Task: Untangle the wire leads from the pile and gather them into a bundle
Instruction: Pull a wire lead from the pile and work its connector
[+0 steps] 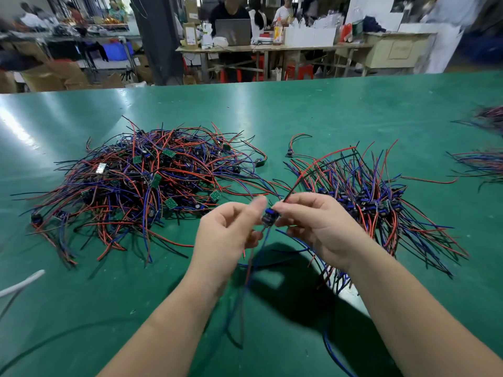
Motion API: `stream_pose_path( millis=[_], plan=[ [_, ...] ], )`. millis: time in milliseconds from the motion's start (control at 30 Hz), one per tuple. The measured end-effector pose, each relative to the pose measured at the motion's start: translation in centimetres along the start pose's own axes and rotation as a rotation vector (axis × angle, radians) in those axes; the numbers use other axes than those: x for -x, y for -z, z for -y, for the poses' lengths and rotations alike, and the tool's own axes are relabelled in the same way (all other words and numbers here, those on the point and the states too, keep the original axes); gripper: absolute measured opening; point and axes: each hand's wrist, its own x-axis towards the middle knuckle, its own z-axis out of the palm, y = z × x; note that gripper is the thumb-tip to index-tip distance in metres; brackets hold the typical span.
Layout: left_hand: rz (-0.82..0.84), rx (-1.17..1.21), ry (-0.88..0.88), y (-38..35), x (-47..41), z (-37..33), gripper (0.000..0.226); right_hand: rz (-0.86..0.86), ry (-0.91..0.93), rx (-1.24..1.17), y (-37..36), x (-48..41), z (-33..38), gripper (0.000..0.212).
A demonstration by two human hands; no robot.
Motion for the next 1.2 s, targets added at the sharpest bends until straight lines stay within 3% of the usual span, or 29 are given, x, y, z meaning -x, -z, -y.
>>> stream_pose_path(
  millis=[133, 267, 400, 667, 833, 933, 1000, 1067, 1133, 1200],
  plan=[
    [-0.08, -0.52, -0.365, 0.1, 0.5, 1.1, 0.028, -0.089, -0.019, 0.037, -0.3, -0.4, -1.0, 0.022],
    [-0.108, -0.445, -0.324, 0.3, 0.2, 1.3, 0.029, -0.057, -0.04, 0.009, -0.4, -0.3, -1.1, 0.013],
    [-0.049, -0.494, -0.35, 0.4, 0.0, 1.3, 0.011, -0.093, -0.004, 0.104, -0.3, -0.2, -0.9, 0.013],
    [-0.006, -0.555, -0.367, 0.8, 0.0, 1.3, 0.014, -0.578, 0.2, -0.426, 4.1, -0.8, 1.9, 0.009],
    [-0.125, -0.521, -0.317, 1.0, -0.6, 1.5, 0.016, -0.693, 0.279, -0.47, 4.1, -0.8, 2.2, 0.017],
    [-0.222, -0.34, -0.223, 1.4, -1.2, 1.2, 0.018, -0.534, 0.252, -0.296, 2.3, -0.4, 1.8, 0.018],
    [-0.233, -0.215, -0.172, 1.4, -1.3, 1.1, 0.023, -0.245, 0.279, 0.0, 0.7, 0.0, 0.7, 0.016],
    [-0.208, -0.154, -0.14, 1.2, -1.2, 1.2, 0.031, 0.009, 0.303, 0.314, -0.6, 0.2, -0.8, 0.029],
    [-0.154, -0.113, -0.122, 0.8, -1.0, 1.3, 0.036, 0.082, 0.32, 0.514, -1.2, 0.1, -1.9, 0.038],
    [-0.078, -0.081, -0.11, 0.4, -0.7, 1.3, 0.038, 0.032, 0.323, 0.554, -1.2, -0.1, -2.1, 0.035]
  ],
)
